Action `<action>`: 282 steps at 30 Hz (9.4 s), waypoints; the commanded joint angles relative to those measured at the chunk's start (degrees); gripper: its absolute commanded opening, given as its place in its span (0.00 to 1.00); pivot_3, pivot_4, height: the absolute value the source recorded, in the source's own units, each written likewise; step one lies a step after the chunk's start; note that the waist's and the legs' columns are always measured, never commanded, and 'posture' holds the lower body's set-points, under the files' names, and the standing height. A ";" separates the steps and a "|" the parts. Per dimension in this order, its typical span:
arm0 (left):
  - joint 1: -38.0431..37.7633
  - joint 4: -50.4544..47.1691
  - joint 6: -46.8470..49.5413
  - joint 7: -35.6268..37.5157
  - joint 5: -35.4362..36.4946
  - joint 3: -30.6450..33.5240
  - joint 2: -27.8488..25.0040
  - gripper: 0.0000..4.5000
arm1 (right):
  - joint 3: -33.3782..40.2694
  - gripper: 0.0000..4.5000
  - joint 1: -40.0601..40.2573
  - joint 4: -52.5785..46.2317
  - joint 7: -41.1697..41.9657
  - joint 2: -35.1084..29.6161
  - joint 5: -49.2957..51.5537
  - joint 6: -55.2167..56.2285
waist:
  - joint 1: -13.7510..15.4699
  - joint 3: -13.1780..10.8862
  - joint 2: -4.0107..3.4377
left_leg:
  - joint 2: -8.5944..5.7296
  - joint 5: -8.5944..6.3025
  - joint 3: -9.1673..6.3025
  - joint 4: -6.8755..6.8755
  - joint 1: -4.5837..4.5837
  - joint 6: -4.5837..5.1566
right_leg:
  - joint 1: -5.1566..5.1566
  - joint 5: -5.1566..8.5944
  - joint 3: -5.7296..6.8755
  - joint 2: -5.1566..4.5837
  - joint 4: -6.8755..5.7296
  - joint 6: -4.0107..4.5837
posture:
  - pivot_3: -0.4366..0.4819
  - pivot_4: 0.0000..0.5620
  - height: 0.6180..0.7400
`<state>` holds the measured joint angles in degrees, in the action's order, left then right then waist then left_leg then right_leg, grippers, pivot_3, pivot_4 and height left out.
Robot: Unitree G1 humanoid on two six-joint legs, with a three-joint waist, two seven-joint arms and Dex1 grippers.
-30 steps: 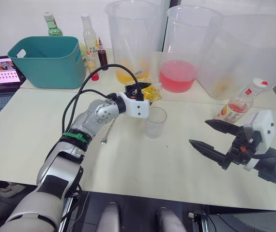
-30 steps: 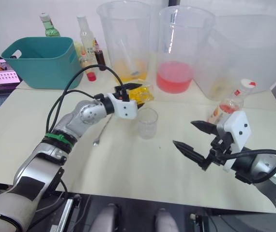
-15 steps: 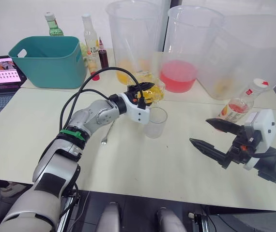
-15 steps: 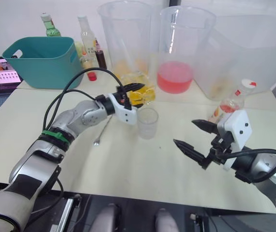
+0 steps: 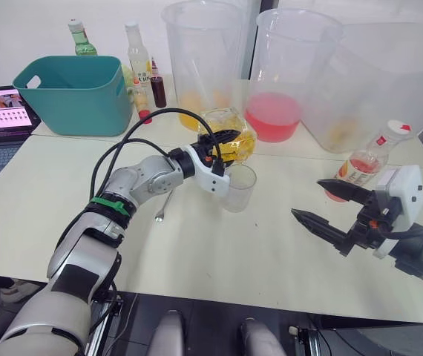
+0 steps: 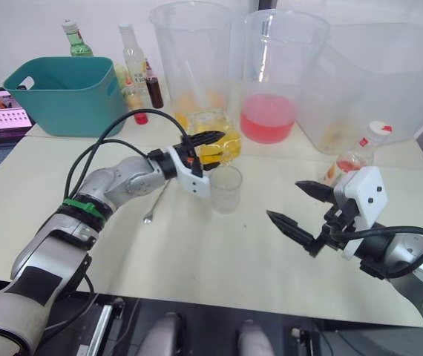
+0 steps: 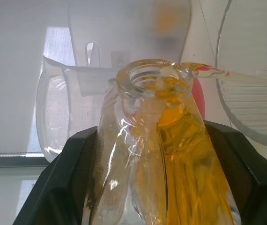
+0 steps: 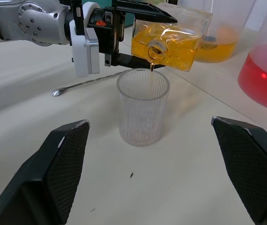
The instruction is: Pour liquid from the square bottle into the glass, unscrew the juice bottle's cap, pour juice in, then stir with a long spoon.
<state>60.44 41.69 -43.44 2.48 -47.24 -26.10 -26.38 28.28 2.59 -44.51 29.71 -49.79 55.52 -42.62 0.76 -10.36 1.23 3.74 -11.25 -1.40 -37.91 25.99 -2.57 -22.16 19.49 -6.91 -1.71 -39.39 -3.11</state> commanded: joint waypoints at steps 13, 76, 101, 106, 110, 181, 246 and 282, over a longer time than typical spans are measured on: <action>3.97 -3.19 -0.29 -5.44 -1.14 1.50 -0.40 0.62 | 0.46 0.98 -2.08 -0.80 -0.23 -0.55 0.91 0.57 | -0.03 0.00 0.00 | 0.00 0.02 0.00 -0.02 0.00 -0.01 | -0.01 0.00 0.01 0.00 -0.38 0.00 | 0.48 0.27 0.96; -11.29 -31.12 70.32 11.94 54.84 38.91 4.81 0.62 | -14.29 0.98 -17.79 11.46 10.43 0.47 -4.29 1.79 | -1.49 0.02 0.04 | 0.02 0.25 -0.15 -0.12 -0.05 0.00 | -0.06 0.00 0.10 0.02 -0.74 0.01 | 0.48 0.27 0.96; -18.97 -37.59 72.04 9.63 62.65 44.23 6.11 1.00 | -17.54 1.00 -23.37 14.61 13.22 1.03 -5.62 0.84 | -1.39 0.05 0.08 | 0.00 0.24 -0.21 -0.31 0.01 0.01 | -0.05 0.00 0.18 -0.03 -0.69 0.01 | 0.48 0.27 0.96; -12.02 -42.75 72.18 9.01 67.64 46.29 5.54 1.00 | -17.24 1.00 -23.97 15.28 14.30 0.43 -5.39 0.65 | -1.39 0.05 0.09 | 0.00 0.24 -0.21 -0.32 0.00 0.01 | -0.05 0.00 0.18 -0.03 -0.69 0.01 | 0.48 0.27 0.96; -6.56 -44.16 71.50 11.77 68.44 44.69 2.83 1.00 | -17.21 1.00 -24.76 15.84 14.98 0.28 -5.51 0.47 | -1.37 0.08 0.10 | -0.03 0.24 -0.22 -0.37 0.02 0.01 | -0.04 0.00 0.18 -0.03 -0.65 0.01 | 0.48 0.27 0.96; -36.23 -56.77 71.26 60.56 85.72 34.96 -10.07 1.00 | -3.62 1.00 -24.34 35.05 -8.66 10.41 -26.66 11.43 | -1.62 0.87 0.34 | 0.96 -0.15 1.69 0.00 -0.87 0.36 | -0.31 -0.23 -1.67 0.79 -0.42 0.11 | 0.48 0.27 0.83; -37.34 -53.12 68.08 71.06 85.56 35.67 -18.09 1.00 | -36.31 0.35 -24.91 7.60 6.15 18.08 -18.41 6.99 | -1.70 0.73 0.07 | 0.89 -0.16 1.36 0.06 -0.74 0.36 | -0.18 -0.22 -1.24 0.67 -0.06 0.11 | 0.48 0.27 0.83; -53.22 -66.80 70.40 62.39 89.56 45.95 -22.57 1.00 | -42.63 0.99 -52.32 43.88 58.48 13.65 -23.61 19.90 | -1.84 0.70 0.06 | 0.96 -0.17 1.33 0.10 -0.76 0.36 | -0.19 -0.24 -1.06 0.65 -0.01 0.17 | 0.48 0.27 0.83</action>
<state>7.41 -22.50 26.64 65.59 40.89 17.90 -48.08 -13.80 -48.22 -2.23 86.20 -36.98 33.29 -25.66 -1.09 -9.66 1.29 4.70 -11.41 -0.07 -37.81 25.23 -2.20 -22.34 19.25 -7.97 -1.07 -39.40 -2.95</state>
